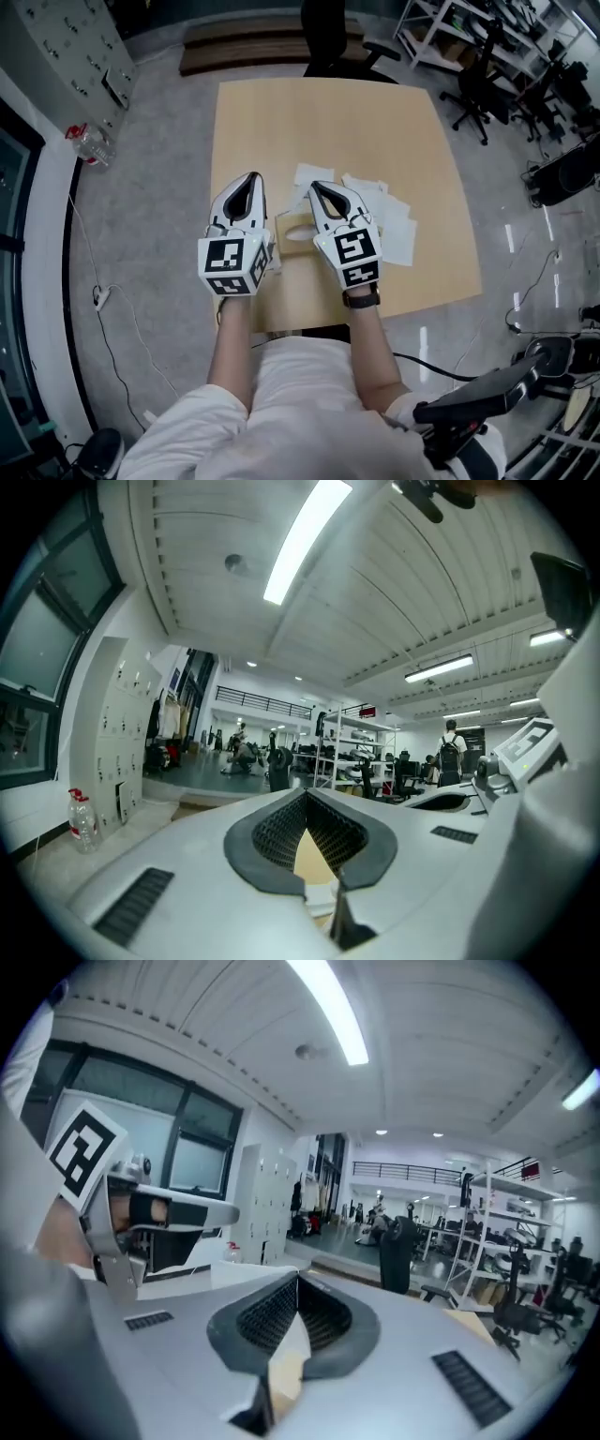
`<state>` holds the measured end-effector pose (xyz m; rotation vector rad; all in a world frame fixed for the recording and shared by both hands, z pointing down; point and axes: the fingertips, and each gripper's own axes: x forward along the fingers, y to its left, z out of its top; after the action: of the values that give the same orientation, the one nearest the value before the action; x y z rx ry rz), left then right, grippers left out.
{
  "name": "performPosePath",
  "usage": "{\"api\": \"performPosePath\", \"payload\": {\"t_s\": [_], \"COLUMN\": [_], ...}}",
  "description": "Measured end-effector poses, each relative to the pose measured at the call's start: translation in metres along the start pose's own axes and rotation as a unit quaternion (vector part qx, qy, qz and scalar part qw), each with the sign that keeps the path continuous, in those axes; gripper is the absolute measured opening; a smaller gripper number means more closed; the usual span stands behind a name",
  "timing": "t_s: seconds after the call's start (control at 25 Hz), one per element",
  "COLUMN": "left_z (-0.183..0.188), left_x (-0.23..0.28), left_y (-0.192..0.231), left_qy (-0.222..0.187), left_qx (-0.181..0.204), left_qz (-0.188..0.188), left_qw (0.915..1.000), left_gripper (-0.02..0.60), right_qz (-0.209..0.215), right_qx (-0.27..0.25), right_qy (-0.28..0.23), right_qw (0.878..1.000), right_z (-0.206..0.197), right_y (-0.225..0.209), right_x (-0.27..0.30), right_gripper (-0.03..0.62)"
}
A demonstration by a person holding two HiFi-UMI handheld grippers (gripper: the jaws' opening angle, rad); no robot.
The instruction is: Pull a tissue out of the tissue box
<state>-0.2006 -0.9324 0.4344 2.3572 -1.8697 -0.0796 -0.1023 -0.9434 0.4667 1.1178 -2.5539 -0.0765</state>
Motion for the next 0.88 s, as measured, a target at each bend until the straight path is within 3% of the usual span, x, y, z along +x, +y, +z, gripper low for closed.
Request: {"api": "performPosePath", "payload": {"t_s": [0.2, 0.4, 0.88], "left_z": [0.029, 0.048, 0.06], "left_x": [-0.018, -0.035, -0.055], "left_y": [-0.018, -0.038, -0.048], "left_qy": [-0.03, -0.05, -0.063], "left_qx": [0.02, 0.039, 0.053], "left_qz": [-0.014, -0.03, -0.037], "left_qw": [0.9993, 0.9975, 0.9959], "left_gripper": [0.002, 0.002, 0.002], "right_qz": [-0.05, -0.094, -0.135], "right_qx": [0.037, 0.065, 0.093], "right_qy": [-0.101, -0.164, -0.167], "right_qw": [0.993, 0.98, 0.972], "right_z": [0.057, 0.08, 0.076], "right_y": [-0.01, -0.016, -0.016], "right_x": [-0.039, -0.069, -0.094], "right_gripper": [0.005, 0.005, 0.005]}}
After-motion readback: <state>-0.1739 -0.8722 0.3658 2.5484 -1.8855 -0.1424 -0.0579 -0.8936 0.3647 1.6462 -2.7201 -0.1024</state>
